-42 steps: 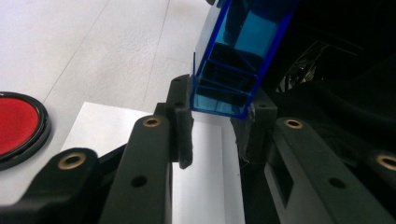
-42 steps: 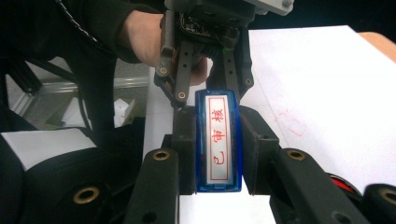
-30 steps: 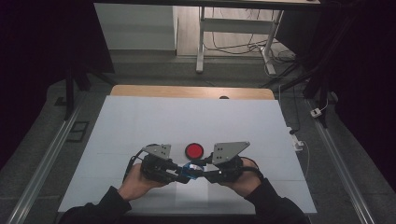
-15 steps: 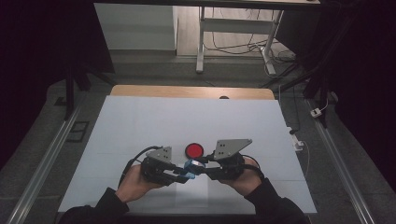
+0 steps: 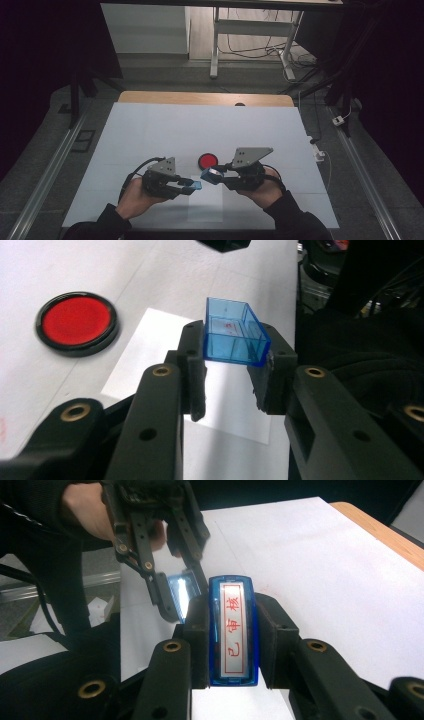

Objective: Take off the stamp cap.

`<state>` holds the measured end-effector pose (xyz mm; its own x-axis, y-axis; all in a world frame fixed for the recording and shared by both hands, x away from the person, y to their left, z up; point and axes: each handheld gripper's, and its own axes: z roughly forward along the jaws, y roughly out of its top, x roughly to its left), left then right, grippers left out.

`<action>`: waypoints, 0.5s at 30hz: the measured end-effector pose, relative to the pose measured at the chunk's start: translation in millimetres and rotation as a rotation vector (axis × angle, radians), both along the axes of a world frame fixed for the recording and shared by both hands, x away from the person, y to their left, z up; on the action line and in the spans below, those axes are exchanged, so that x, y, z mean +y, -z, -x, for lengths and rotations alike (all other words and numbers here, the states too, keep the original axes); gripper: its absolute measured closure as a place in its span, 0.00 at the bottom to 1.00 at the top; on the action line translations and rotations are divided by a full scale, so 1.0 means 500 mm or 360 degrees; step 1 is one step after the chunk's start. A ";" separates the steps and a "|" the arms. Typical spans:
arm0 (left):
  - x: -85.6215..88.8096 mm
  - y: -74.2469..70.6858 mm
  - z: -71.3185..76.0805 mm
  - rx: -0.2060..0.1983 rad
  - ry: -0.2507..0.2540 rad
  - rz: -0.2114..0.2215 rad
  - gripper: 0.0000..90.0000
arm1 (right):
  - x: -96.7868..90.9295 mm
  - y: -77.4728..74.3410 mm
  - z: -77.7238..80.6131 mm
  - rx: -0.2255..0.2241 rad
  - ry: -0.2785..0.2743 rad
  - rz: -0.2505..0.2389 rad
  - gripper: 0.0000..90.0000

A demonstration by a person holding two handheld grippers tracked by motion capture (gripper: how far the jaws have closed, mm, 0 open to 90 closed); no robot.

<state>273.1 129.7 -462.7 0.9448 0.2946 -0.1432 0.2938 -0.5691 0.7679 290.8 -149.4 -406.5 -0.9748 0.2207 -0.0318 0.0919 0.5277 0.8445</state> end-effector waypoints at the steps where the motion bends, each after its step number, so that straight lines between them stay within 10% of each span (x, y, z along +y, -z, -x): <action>1: 0.004 0.000 0.002 -0.0003 -0.0008 0.0001 0.77 | 0.000 0.001 -0.001 0.0006 0.0000 -0.0006 0.78; 15: 0.053 -0.008 0.038 -0.0017 -0.0201 0.0020 0.76 | 0.001 0.005 -0.002 0.0026 0.0034 0.0005 0.78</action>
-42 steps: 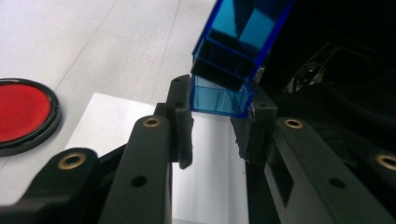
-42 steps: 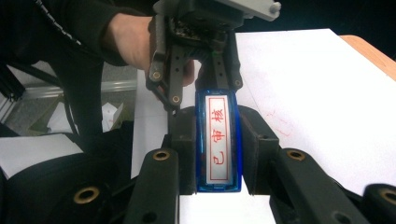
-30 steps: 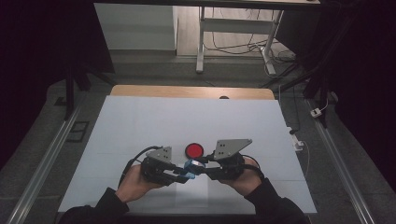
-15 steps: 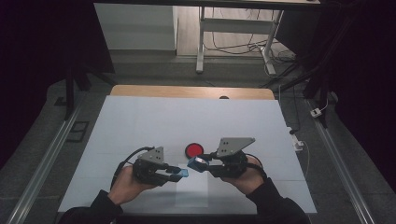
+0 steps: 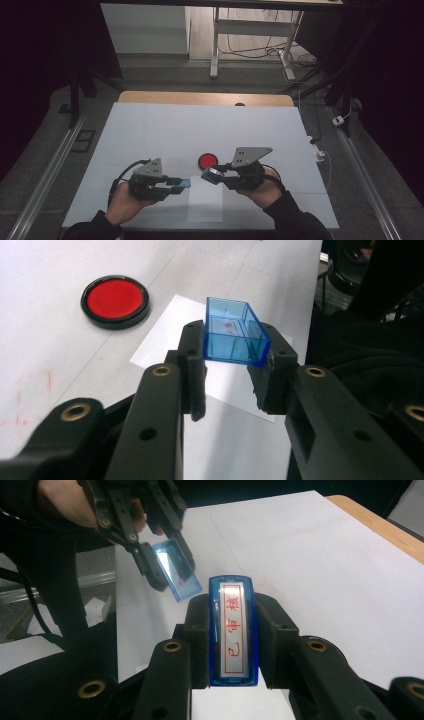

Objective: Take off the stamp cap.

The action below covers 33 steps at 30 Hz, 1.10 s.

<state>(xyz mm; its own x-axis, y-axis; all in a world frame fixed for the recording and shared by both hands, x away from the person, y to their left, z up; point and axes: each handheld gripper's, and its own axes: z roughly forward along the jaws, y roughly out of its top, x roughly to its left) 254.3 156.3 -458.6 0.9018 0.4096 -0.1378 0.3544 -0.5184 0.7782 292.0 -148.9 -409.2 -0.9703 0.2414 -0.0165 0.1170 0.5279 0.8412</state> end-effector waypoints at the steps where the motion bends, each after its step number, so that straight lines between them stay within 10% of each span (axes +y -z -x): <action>1: 0.004 0.000 0.003 -0.0003 -0.0008 0.0000 0.76 | 0.000 0.000 -0.001 -0.0001 0.0003 0.0001 0.78; 33: 0.141 0.015 0.100 0.0052 -0.0442 0.0040 0.76 | -0.002 0.010 -0.008 0.0018 0.0066 0.0031 0.77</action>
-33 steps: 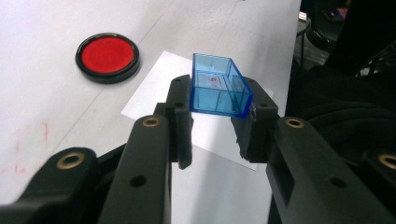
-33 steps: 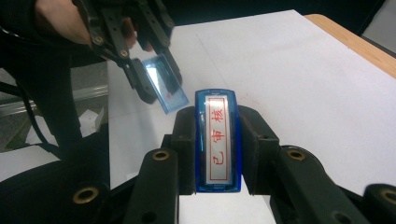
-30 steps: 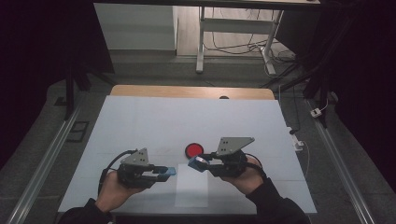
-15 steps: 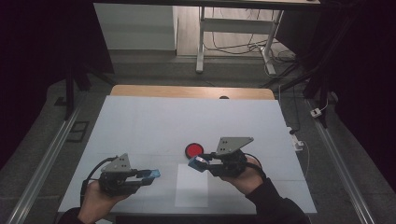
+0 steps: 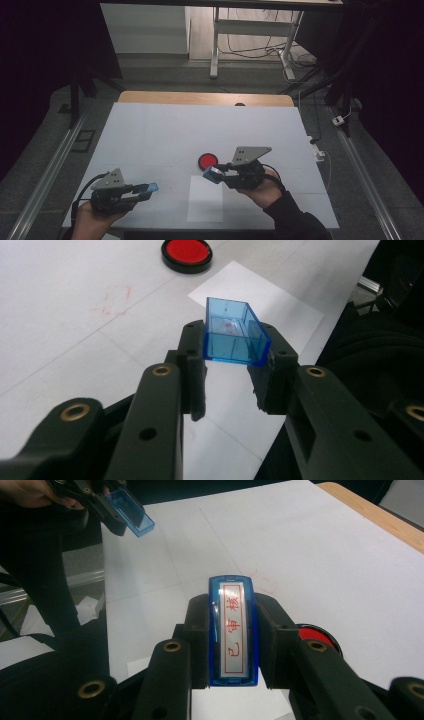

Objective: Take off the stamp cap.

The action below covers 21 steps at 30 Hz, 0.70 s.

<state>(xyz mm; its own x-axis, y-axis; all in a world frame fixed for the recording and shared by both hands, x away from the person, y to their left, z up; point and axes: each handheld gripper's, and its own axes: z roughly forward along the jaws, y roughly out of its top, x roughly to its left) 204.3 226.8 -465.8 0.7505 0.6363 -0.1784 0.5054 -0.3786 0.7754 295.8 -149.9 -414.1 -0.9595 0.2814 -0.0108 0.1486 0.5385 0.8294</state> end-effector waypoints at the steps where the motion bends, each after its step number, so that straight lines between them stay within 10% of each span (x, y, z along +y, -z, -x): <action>1: 0.005 0.001 0.003 0.0004 -0.0011 0.0006 0.76 | 0.000 0.000 0.000 0.0005 0.0006 -0.0002 0.77; 21: 0.048 0.018 0.039 0.0029 -0.0157 -0.0033 0.76 | -0.010 0.010 -0.013 0.0018 0.0082 0.0014 0.78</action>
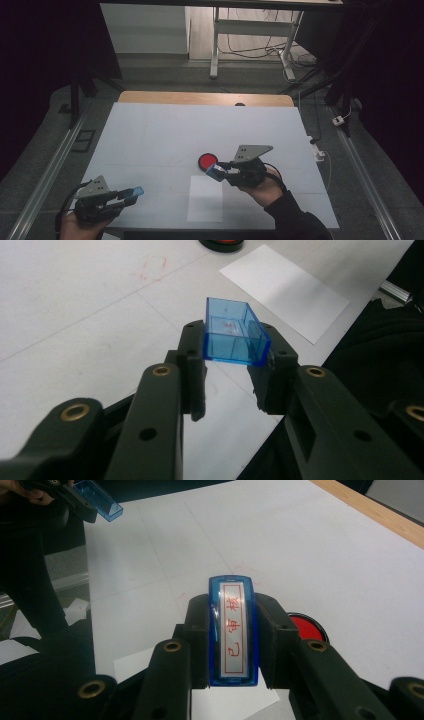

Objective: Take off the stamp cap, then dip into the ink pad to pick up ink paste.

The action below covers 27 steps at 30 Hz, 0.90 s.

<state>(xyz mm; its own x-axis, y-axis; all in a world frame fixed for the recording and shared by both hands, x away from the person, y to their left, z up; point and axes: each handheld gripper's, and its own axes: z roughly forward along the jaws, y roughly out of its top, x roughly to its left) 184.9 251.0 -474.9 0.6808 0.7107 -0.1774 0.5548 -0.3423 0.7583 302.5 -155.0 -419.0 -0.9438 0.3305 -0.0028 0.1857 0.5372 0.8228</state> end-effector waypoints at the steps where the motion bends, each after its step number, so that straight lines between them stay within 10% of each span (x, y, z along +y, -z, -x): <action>1: 0.000 0.000 0.001 -0.0001 0.0000 0.0003 0.76 | 0.000 0.000 0.000 0.0000 0.0001 0.0002 0.77; 27: 0.000 0.002 -0.001 0.0021 0.0015 -0.0001 0.76 | 0.008 0.011 -0.030 0.0004 0.0057 0.0046 0.77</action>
